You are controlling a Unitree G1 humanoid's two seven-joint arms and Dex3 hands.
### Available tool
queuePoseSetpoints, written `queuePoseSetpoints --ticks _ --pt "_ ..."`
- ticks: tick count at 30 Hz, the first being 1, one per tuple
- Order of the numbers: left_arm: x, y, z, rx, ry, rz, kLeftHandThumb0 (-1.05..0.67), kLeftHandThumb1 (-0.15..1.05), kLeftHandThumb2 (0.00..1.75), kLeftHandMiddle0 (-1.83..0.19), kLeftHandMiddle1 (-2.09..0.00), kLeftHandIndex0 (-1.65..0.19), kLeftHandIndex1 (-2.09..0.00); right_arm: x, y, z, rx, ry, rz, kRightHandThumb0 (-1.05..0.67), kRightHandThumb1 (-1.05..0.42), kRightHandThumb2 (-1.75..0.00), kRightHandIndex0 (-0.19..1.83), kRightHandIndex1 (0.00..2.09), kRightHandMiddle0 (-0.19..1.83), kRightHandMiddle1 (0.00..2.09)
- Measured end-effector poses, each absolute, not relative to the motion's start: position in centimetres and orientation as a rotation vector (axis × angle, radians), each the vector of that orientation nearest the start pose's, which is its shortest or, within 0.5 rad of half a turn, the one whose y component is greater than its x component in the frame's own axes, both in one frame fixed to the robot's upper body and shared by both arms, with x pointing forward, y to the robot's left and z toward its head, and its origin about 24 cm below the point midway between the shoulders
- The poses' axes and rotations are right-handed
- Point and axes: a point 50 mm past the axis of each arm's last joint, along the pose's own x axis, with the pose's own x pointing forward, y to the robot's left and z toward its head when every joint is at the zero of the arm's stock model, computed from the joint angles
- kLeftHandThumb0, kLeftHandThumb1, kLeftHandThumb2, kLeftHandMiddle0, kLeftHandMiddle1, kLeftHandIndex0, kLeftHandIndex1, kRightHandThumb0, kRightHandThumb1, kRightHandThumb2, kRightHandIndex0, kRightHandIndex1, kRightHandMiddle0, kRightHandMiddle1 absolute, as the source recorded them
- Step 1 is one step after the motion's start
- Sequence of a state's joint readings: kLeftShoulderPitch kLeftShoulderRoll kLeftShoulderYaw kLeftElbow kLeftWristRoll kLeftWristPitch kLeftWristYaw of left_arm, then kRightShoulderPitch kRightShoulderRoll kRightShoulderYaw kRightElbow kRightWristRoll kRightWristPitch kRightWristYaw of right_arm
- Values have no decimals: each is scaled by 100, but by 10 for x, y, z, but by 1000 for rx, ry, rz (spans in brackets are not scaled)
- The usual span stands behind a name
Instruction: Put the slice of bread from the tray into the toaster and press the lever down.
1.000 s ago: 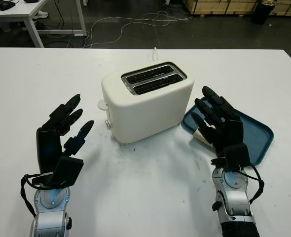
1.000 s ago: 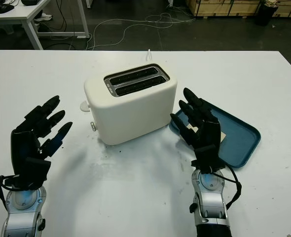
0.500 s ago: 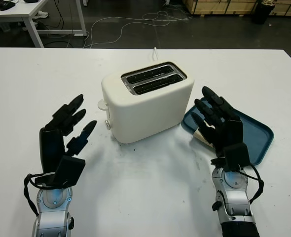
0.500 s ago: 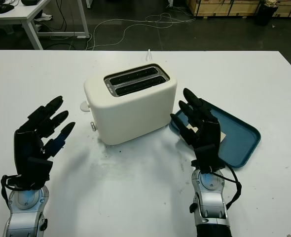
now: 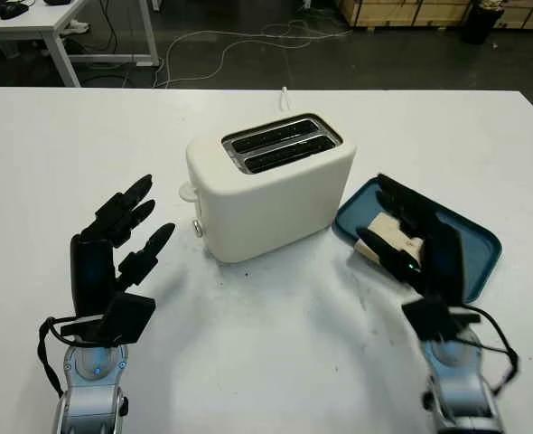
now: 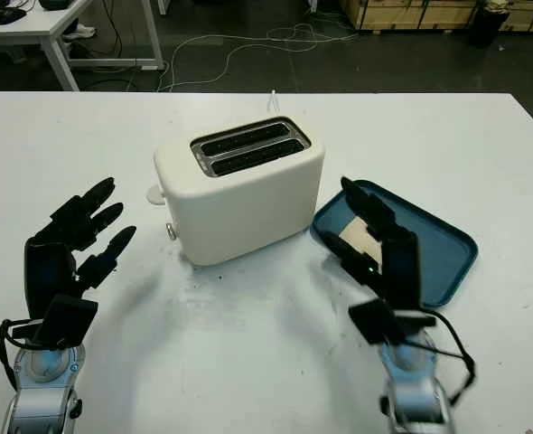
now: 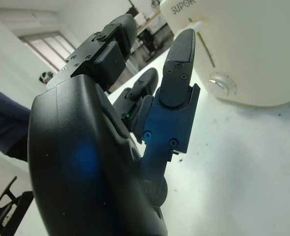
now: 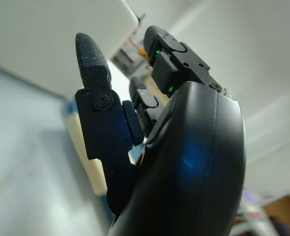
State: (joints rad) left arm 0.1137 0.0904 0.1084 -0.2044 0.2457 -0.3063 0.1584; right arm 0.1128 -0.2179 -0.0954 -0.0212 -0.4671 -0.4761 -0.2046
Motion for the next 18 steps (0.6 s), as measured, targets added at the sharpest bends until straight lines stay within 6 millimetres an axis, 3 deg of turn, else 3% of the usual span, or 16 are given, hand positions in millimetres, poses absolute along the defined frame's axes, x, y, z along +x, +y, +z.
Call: queuePoseSetpoints --ticks 10,18 --pt "221 193 98 337 -409 242 -39 92 8 -83 -1 -69 -1 206 -217 68 -1063 -477 -62 -42 -75 0 55 0 56 0" --pt "221 193 98 337 -407 243 -37 92 7 -83 0 -69 0 204 -225 56 -1261 -432 -5 -44 -75 -1 51 0 52 0"
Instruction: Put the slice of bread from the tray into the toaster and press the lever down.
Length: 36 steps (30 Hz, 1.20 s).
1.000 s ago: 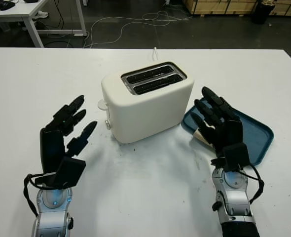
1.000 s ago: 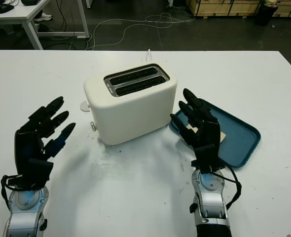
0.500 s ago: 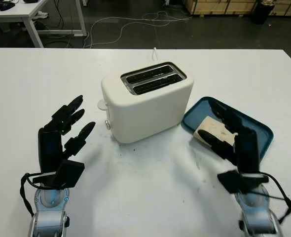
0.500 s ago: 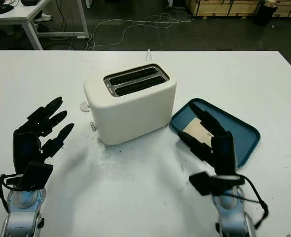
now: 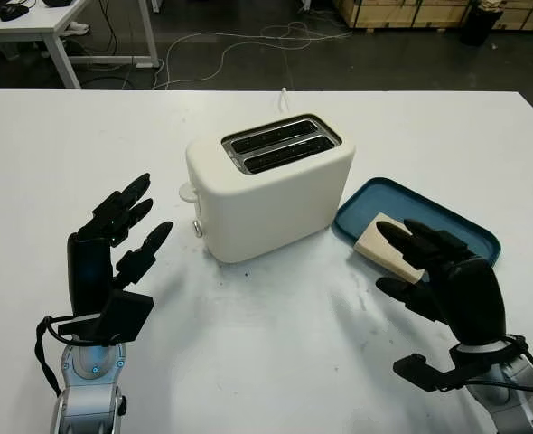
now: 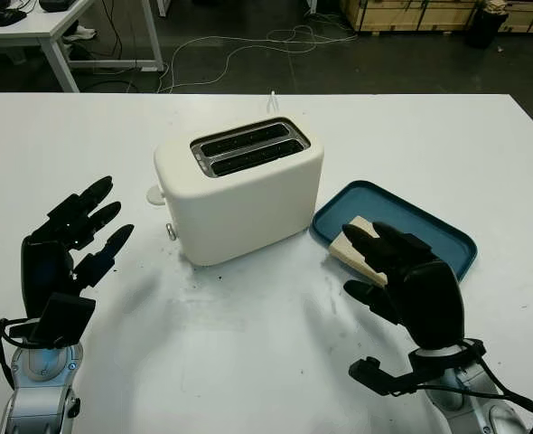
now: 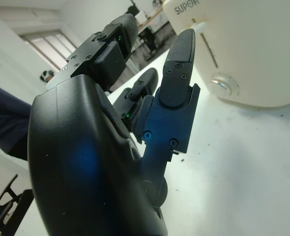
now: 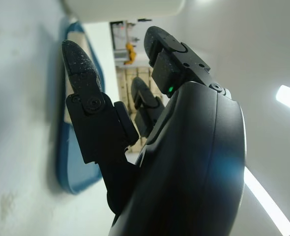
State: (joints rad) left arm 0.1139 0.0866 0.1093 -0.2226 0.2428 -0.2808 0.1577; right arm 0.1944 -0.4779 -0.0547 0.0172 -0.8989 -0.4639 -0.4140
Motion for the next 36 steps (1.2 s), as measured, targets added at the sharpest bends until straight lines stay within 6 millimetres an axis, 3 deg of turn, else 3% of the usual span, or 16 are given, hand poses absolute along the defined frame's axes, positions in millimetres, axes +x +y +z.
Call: queuePoseSetpoints --ticks 11,21,36 --pt "221 194 100 326 -408 253 -40 92 8 -83 0 -69 0 209 -238 35 -1380 -356 -2 -46 -75 0 55 3 53 1" --pt "221 195 100 320 -405 249 -36 92 6 -85 -1 -71 -1 213 -249 24 -1465 -382 -71 -36 -77 -2 56 3 54 1" --pt "222 196 96 310 -390 238 -36 92 5 -87 -1 -72 0 218 -245 19 -1515 -394 -79 -35 -78 -1 60 5 56 2"
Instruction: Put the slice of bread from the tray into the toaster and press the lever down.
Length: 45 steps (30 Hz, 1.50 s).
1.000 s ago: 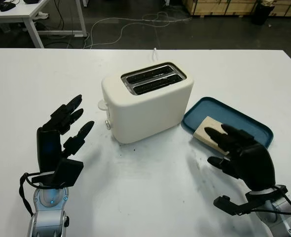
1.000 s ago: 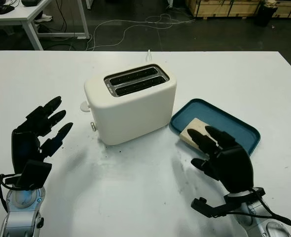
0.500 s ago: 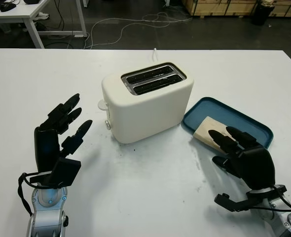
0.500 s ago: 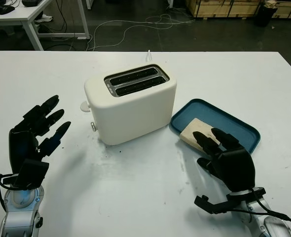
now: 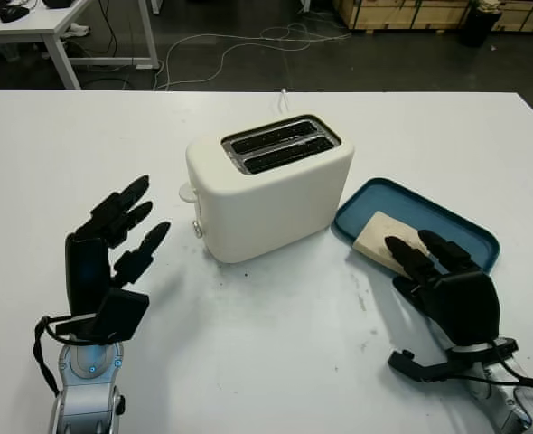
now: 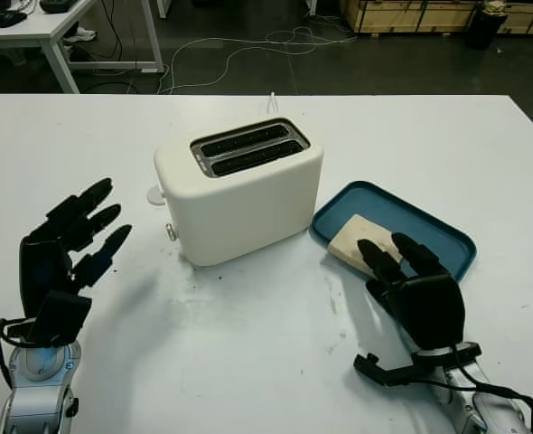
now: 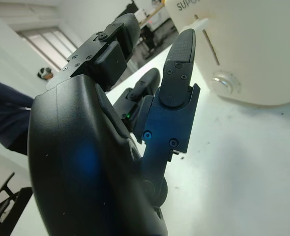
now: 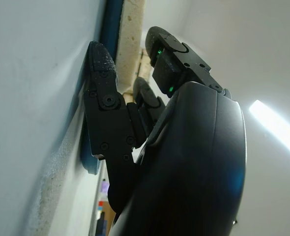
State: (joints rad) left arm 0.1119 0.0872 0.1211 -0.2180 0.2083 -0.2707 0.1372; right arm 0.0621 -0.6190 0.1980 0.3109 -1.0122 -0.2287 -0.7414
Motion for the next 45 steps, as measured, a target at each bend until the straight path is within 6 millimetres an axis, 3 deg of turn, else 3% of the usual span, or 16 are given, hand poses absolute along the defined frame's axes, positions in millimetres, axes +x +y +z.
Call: queuePoseSetpoints --ticks 3,7,8,10,11,14,19,22,25,30,31,36,38,41,45 --pt "222 196 96 310 -391 238 -36 92 6 -87 -1 -72 0 218 -243 19 -1520 -399 -72 -34 -79 -1 69 11 63 5" --pt "222 196 96 311 -391 238 -35 92 5 -87 -1 -72 0 220 -240 20 -1536 -429 -71 -32 -81 -1 97 27 87 16" --pt "222 196 96 311 -391 238 -35 92 5 -87 -1 -72 0 221 -239 20 -1536 -437 -71 -32 -82 -1 101 37 95 18" --pt "222 196 96 311 -391 238 -36 92 5 -86 0 -72 0 222 -237 22 -1539 -460 -87 -34 -83 0 97 77 107 26" --pt "222 196 97 312 -391 238 -36 92 5 -86 0 -72 0 223 -237 22 -1539 -471 -95 -37 -87 -1 91 104 106 44" --pt "222 196 97 314 -391 237 -37 92 5 -86 0 -72 0 224 -236 23 -1541 -503 -124 -42 -91 -4 84 140 82 101" --pt "222 196 97 314 -391 236 -39 92 4 -86 0 -71 0 224 -237 26 -1560 -540 -143 -45 -92 -4 82 170 74 132" --pt "222 196 97 314 -392 236 -37 92 4 -86 0 -71 0 224 -238 27 -1570 -557 -147 -47 -92 -3 85 160 75 126" --pt "222 196 97 316 -392 233 -37 92 5 -86 0 -71 0 224 -239 29 -1576 -573 -155 -48 -92 -3 84 167 78 124" --pt "222 196 98 336 -394 226 -39 92 6 -87 0 -71 0 225 -240 31 -1593 -599 -182 -49 -92 -6 82 156 75 121" --pt "222 196 98 341 -394 225 -39 92 5 -87 0 -71 0 225 -241 32 -1599 -611 -191 -49 -92 -6 83 151 76 116" --pt "222 195 97 341 -391 220 -39 92 5 -86 0 -71 0 229 -246 48 -1608 -680 -256 -48 -92 -5 95 83 92 64" --pt "222 195 97 341 -390 217 -39 92 5 -86 0 -71 0 232 -247 60 -1577 -703 -295 -46 -92 -4 95 71 94 52" --pt "222 195 97 342 -390 216 -39 92 5 -86 0 -71 0 237 -248 79 -1443 -743 -311 -41 -90 -1 92 76 96 43" --pt "222 195 97 342 -389 214 -40 92 5 -86 0 -71 0 246 -248 104 -1298 -781 -299 -45 -92 -2 85 101 100 38"
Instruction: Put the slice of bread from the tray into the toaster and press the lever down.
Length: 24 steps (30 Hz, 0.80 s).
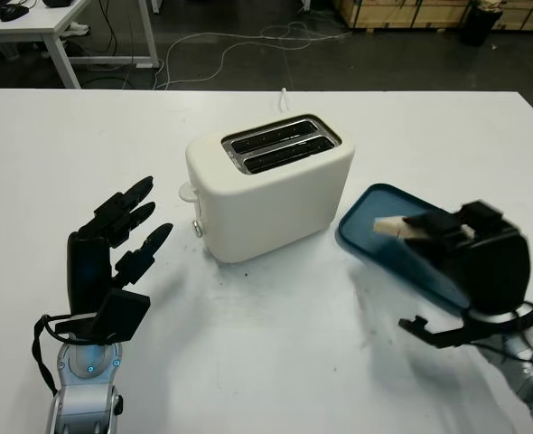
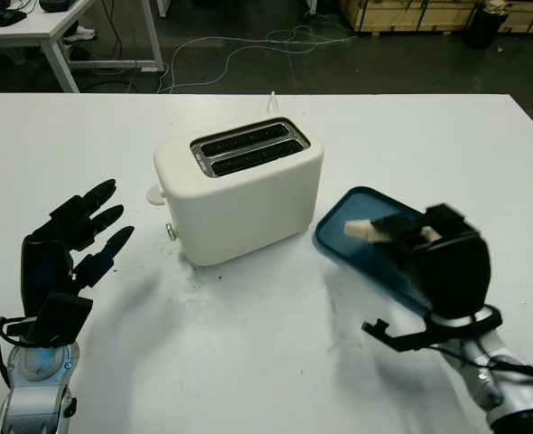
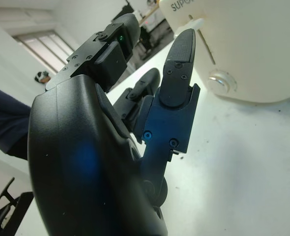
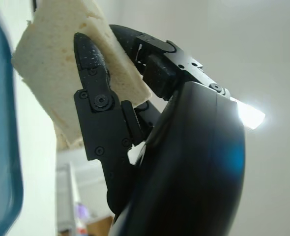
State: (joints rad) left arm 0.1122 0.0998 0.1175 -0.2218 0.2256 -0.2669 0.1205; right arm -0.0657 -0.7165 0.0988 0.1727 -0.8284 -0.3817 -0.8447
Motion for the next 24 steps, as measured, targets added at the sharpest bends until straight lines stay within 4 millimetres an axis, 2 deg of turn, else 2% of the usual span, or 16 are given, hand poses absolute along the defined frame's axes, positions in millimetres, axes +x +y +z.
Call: queuePoseSetpoints --ticks 3,5,7,11,12,14,15,18,20,22,24 --pt "222 195 97 343 -389 214 -39 92 5 -87 0 -71 0 252 -248 121 -1255 -807 -300 -49 -92 -4 85 125 104 44" --pt "222 195 97 343 -389 214 -38 92 5 -86 0 -71 0 257 -248 131 -1236 -822 -295 -51 -92 -8 82 151 95 75" --pt "222 195 97 343 -389 214 -38 92 6 -86 0 -70 0 262 -247 140 -1228 -825 -281 -53 -92 -11 86 170 82 116" --pt "222 195 97 343 -389 214 -38 92 6 -86 0 -70 0 273 -244 161 -1112 -804 -209 -51 -92 -12 96 174 66 166" --pt "222 195 97 343 -389 214 -38 92 6 -85 0 -70 0 277 -244 167 -1071 -789 -182 -49 -92 -12 96 174 64 169" --pt "222 195 97 343 -388 214 -38 92 6 -86 0 -70 0 284 -244 182 -978 -764 -122 -42 -92 -11 86 175 70 132" --pt "222 195 97 343 -389 214 -38 92 5 -86 0 -71 0 289 -244 190 -930 -752 -87 -44 -92 -11 84 175 75 128" --pt "223 195 97 343 -388 214 -38 92 6 -86 0 -70 0 308 -244 213 -826 -715 28 -44 -92 -7 87 175 76 156" --pt "223 195 97 341 -385 213 -37 92 6 -85 0 -70 0 324 -244 230 -771 -684 101 -47 -92 -5 92 175 79 163" --pt "223 194 97 339 -380 210 -37 92 6 -85 0 -70 0 340 -240 245 -725 -669 162 -48 -92 -5 102 164 87 158" --pt "223 193 97 338 -380 208 -37 92 6 -85 0 -70 0 354 -234 257 -673 -654 205 -49 -92 -3 117 145 98 138"
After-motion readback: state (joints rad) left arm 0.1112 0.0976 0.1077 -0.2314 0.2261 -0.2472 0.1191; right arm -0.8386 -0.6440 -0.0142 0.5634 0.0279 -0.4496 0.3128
